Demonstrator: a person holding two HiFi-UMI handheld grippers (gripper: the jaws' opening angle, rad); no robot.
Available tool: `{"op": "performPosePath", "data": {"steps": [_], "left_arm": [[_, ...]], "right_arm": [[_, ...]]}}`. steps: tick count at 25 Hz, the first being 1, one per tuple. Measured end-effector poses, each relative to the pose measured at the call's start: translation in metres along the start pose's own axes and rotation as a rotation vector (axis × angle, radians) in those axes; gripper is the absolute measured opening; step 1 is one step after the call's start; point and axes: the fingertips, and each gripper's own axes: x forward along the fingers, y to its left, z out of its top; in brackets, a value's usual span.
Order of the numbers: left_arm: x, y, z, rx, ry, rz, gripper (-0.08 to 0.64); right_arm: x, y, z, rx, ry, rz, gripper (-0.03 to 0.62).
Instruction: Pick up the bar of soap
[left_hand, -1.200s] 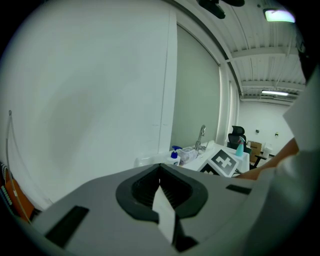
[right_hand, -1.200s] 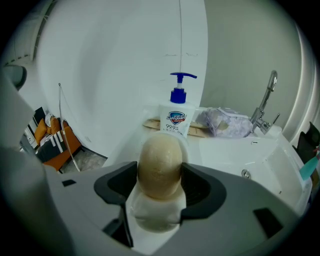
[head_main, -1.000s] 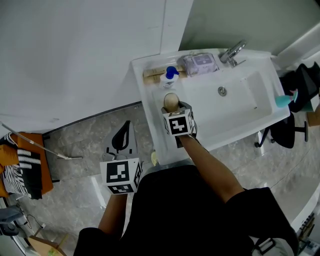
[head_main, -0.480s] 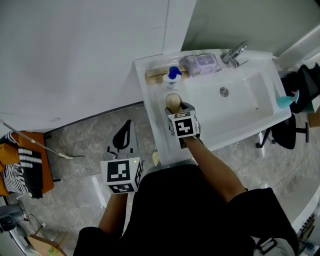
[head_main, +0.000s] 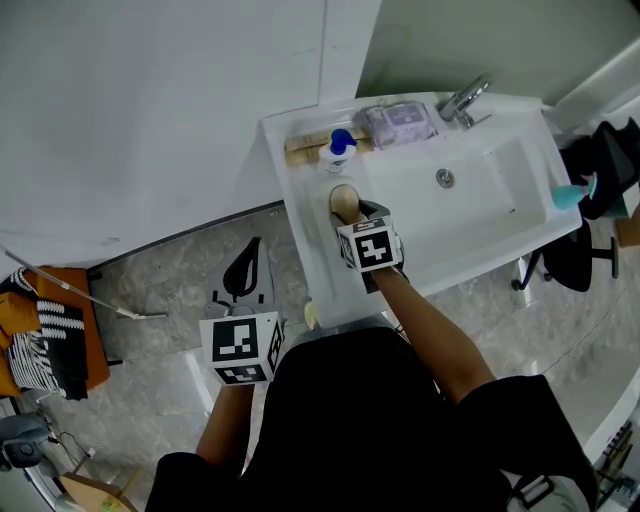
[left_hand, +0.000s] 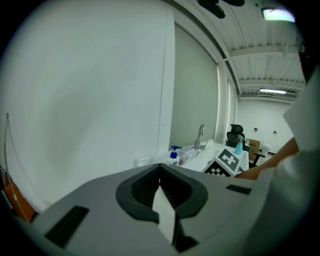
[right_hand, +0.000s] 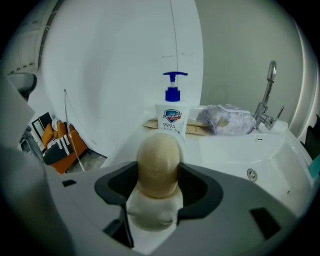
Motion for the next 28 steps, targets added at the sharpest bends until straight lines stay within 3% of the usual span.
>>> {"op": "performPosePath", "data": {"steps": [4, 7, 9, 12, 16, 19, 24, 28], "left_arm": [[0.0, -0.006, 0.0, 0.002, 0.002, -0.005, 0.009], [-0.002, -0.008, 0.001, 0.001, 0.001, -0.003, 0.009], [-0.002, -0.007, 0.001, 0.001, 0.001, 0.001, 0.009], [-0.004, -0.007, 0.002, 0.002, -0.001, 0.008, 0.009], [-0.007, -0.007, 0.002, 0.005, -0.002, 0.013, 0.009], [-0.006, -0.009, 0.001, 0.007, 0.0, 0.011, 0.009], [-0.006, -0.013, 0.002, 0.012, -0.001, 0.008, 0.009], [-0.006, -0.012, 0.002, 0.011, 0.002, 0.008, 0.009]], "right_arm": [[0.002, 0.001, 0.001, -0.034, 0.028, -0.012, 0.265], [0.001, 0.007, -0.002, -0.039, 0.038, 0.034, 0.266], [0.0, 0.012, -0.003, -0.026, 0.042, 0.064, 0.325], [-0.001, 0.013, 0.0, 0.008, 0.028, 0.067, 0.33], [-0.003, 0.02, -0.005, -0.117, 0.07, 0.093, 0.33], [-0.003, 0.018, -0.003, -0.172, 0.052, 0.056, 0.33], [-0.002, 0.013, 0.008, -0.141, -0.011, -0.019, 0.33], [0.001, 0.013, 0.01, -0.106, -0.009, -0.032, 0.318]]}}
